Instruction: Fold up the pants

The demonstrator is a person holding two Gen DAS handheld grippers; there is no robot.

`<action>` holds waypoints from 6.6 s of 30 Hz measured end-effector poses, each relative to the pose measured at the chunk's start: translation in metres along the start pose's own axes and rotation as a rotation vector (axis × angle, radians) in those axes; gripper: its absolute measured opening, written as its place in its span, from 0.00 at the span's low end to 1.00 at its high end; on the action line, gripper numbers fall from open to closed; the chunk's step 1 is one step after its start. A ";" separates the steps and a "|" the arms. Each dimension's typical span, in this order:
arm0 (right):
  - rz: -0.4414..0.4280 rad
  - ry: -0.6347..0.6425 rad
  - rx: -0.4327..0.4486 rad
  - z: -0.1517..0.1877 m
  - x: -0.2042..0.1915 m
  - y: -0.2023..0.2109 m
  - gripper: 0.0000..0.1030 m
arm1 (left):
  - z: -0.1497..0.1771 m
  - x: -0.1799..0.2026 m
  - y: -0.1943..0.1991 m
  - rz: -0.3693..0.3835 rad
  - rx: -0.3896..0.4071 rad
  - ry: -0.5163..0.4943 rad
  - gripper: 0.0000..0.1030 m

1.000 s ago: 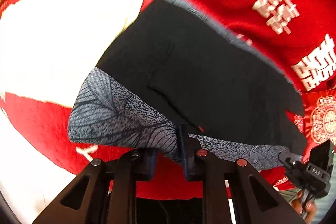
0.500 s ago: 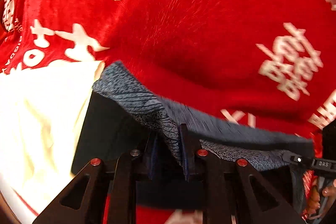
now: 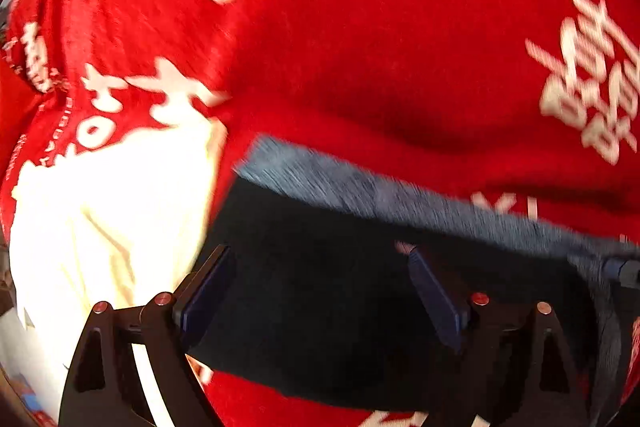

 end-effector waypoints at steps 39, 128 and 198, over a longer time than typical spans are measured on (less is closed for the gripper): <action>0.477 -0.212 0.160 0.235 0.048 0.116 0.98 | 0.139 0.196 0.070 -0.026 -0.252 -0.350 0.86; 0.277 -0.268 0.188 0.043 0.332 0.227 0.06 | 0.084 0.360 -0.010 -0.017 -0.165 -0.255 0.86; -0.215 -0.457 0.039 0.105 0.062 -0.043 0.49 | 0.060 0.128 -0.066 -0.101 -0.199 -0.230 1.00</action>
Point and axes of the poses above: each gripper's, at about its wrist camera, not at the fingertips, and y roughly against the way its jaws point, x to its right, z to its underside, the point moved 1 cm from there along -y, roughly the way its jaws point, and after that the axes turned 11 degrees about z, right-handed, at the moved point
